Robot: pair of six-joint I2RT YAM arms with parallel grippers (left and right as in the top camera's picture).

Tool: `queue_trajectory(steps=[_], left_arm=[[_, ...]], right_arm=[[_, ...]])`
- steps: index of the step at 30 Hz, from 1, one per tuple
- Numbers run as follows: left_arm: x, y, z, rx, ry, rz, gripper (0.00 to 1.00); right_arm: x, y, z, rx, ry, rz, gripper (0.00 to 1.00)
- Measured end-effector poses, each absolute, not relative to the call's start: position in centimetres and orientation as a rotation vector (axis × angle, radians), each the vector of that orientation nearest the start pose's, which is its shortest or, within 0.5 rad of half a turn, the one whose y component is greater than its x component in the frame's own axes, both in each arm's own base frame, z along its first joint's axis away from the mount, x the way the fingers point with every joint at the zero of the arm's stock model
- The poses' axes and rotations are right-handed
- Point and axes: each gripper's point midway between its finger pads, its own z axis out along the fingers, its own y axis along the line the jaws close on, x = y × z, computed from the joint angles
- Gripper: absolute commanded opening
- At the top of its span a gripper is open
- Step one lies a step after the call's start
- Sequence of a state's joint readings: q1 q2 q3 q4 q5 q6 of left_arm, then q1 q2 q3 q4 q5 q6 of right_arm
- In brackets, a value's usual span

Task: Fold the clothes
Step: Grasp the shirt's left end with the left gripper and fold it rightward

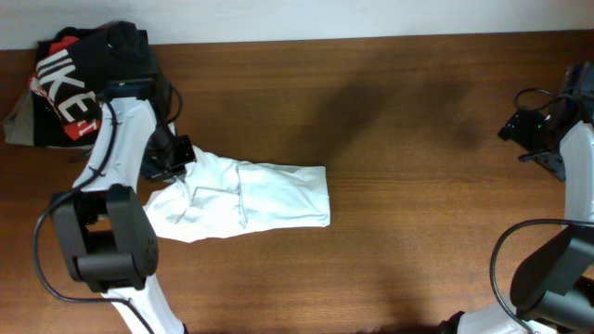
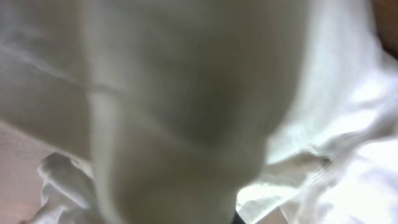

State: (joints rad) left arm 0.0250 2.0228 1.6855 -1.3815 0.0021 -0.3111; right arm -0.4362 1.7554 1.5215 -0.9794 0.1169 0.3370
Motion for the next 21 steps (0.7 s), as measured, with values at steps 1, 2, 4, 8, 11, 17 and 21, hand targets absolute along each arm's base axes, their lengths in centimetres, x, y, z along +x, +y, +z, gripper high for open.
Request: queue_trajectory(steps=[1,2,4,8,11,17,21], left_arm=[[34.7,-0.2,9.4,-0.497,3.241,0.042,0.01],[34.4,-1.1,10.1,-0.454,3.237,0.046,0.01],[34.0,-3.4,11.8,-0.350,3.212,0.039,0.01],[33.0,-6.5,14.3,-0.227,3.164,0.014,0.01],[33.0,-9.4,14.9,-0.106,3.132,-0.024,0.01],[33.8,-16.0,15.1,0.079,3.020,-0.118,0.01],[34.3,-19.0,12.6,0.136,3.027,-0.123,0.01]], right_arm=[[36.0,-19.0,14.5,1.077,2.568,-0.187,0.99],[36.0,-19.0,14.5,1.078,2.568,-0.188,0.98],[36.0,-19.0,14.5,1.077,2.568,-0.187,0.99],[36.0,-19.0,14.5,1.077,2.568,-0.187,0.99],[36.0,-19.0,14.5,1.078,2.568,-0.188,0.99],[36.0,-19.0,14.5,1.077,2.568,-0.188,0.99],[36.0,-19.0,14.5,1.078,2.568,-0.188,0.99]])
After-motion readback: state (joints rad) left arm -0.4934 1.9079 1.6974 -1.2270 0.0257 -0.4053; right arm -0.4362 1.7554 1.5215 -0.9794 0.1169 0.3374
